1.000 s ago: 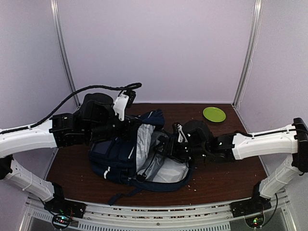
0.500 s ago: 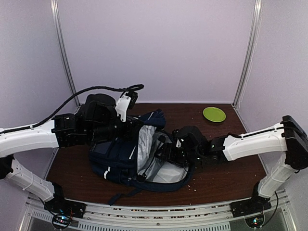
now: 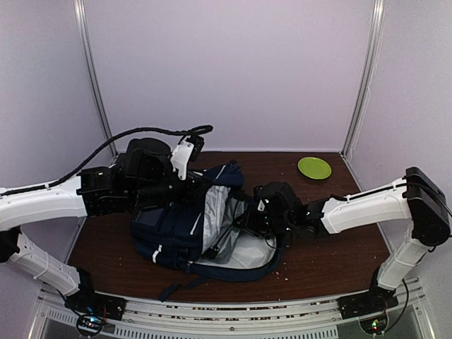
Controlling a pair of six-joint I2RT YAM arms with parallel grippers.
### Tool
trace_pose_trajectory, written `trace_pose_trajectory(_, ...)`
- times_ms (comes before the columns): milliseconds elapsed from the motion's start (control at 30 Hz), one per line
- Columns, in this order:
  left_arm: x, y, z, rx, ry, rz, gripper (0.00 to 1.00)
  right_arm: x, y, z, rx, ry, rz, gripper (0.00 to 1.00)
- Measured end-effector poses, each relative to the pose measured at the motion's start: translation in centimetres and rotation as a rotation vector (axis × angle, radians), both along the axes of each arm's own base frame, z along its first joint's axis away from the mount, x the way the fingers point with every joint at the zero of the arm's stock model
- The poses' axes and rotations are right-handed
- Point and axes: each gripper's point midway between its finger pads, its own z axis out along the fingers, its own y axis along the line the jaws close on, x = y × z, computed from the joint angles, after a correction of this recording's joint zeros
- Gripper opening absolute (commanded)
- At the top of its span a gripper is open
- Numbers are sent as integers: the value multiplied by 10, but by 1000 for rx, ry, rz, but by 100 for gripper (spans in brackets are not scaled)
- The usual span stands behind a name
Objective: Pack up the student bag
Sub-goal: Place the stationery in the student bag.
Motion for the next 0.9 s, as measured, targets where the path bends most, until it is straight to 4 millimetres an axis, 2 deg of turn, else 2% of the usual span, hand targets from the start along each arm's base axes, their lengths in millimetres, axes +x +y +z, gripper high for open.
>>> trace_pose_trajectory(67,-1,-1,0,-2,2,-7,0,6,0,8,18,-26,-5,0)
trace_pose_trajectory(133,-2,-2,0,-2,5,-13,0,10,1,12,21,-39,-6,14)
trace_pose_trajectory(233,-2,-3,-2,0,9,-18,0,16,12,13,23,-33,10,43)
trace_pose_trajectory(300,-3,-5,-5,5,14,-25,0,18,21,12,22,-34,34,54)
trace_pose_trajectory(400,-4,-7,-9,12,22,-34,0,13,18,9,17,-26,49,65)
trace_pose_trajectory(467,-4,-8,-11,19,22,-38,0,6,8,10,5,-26,55,69)
trace_pose_trajectory(533,-4,-9,-12,26,20,-43,0,-1,-4,18,-14,-39,67,70)
trace_pose_trajectory(667,-4,-11,-9,34,15,-52,0,-15,-32,64,-50,-132,91,69)
trace_pose_trajectory(767,-4,-12,-5,39,11,-58,0,-20,-65,95,-108,-224,62,67)
trace_pose_trajectory(833,-5,-13,-5,43,12,-66,0,-21,-86,101,-170,-260,33,64)
trace_pose_trajectory(900,-7,-19,-5,49,12,-88,0,-21,-105,98,-246,-272,1,63)
